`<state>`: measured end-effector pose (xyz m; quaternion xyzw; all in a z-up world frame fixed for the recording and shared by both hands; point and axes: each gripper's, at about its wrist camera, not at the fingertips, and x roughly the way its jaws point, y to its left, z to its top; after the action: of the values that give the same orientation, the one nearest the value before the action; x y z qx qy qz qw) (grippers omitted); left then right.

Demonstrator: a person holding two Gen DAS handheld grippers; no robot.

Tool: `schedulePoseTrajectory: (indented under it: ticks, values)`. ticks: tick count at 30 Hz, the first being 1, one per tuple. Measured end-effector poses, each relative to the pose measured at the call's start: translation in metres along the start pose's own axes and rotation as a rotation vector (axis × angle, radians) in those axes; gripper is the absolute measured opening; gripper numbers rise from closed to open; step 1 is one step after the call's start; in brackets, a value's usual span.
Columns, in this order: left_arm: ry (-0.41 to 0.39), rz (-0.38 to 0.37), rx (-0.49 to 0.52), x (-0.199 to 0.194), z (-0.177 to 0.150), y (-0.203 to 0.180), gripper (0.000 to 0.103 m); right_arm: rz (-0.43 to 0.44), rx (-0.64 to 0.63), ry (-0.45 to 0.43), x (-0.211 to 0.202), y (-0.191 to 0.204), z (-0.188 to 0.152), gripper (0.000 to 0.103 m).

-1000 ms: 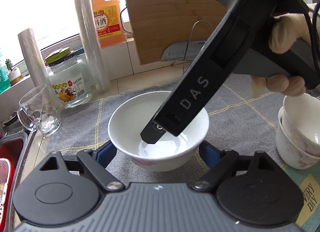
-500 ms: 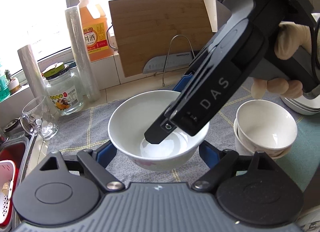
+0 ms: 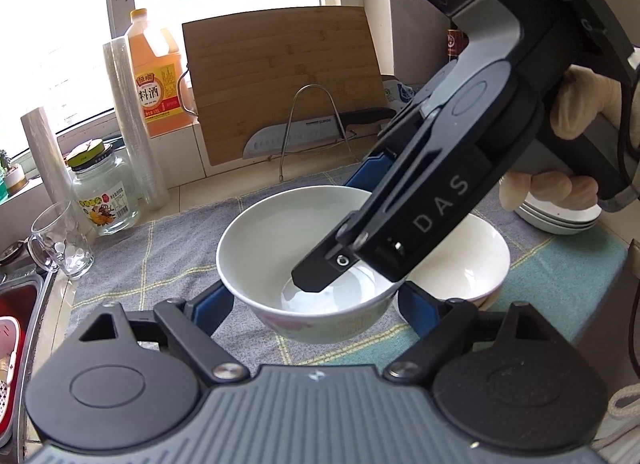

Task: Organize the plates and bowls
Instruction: 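Lift and carry the held bowl with the right gripper to the bowl stack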

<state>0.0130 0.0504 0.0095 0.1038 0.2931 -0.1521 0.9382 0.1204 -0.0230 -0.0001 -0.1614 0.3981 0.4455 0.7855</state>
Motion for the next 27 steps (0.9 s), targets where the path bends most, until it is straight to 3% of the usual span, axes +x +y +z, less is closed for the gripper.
schedulePoseTrajectory:
  ticks: [14,27]
  values:
    - [-0.033,-0.100,0.077,0.010,0.016,-0.044,0.089,-0.088,0.083,-0.028,-0.044,-0.024,-0.039,0.075]
    - [-0.017,-0.153,0.103,0.033,0.020,-0.064,0.089,-0.124,0.136,-0.018,-0.053,-0.042,-0.062,0.075]
